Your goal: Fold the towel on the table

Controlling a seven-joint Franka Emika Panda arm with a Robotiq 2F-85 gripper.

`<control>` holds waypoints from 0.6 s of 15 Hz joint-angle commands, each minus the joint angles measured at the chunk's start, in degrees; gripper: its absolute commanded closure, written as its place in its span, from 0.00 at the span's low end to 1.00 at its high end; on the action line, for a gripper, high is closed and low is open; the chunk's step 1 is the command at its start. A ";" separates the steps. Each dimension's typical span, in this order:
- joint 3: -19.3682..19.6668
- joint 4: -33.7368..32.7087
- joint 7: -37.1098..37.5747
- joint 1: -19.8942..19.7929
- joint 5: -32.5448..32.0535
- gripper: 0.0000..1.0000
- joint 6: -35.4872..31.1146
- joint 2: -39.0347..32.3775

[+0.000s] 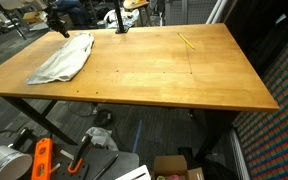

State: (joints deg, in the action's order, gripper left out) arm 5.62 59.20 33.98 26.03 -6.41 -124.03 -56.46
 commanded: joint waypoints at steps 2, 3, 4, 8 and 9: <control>0.85 1.24 2.34 0.79 -0.53 0.44 -0.83 0.90; 0.72 1.57 2.54 0.53 -0.25 0.38 -1.19 1.33; 0.65 1.57 2.79 0.36 -0.06 0.31 -1.08 1.56; 1.31 -1.33 1.12 -0.88 -0.53 0.02 5.36 1.85; 1.46 -2.46 -0.66 -1.44 -0.77 0.00 7.75 1.73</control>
State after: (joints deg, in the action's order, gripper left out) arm 6.42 58.81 35.91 25.55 -6.42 -121.66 -55.79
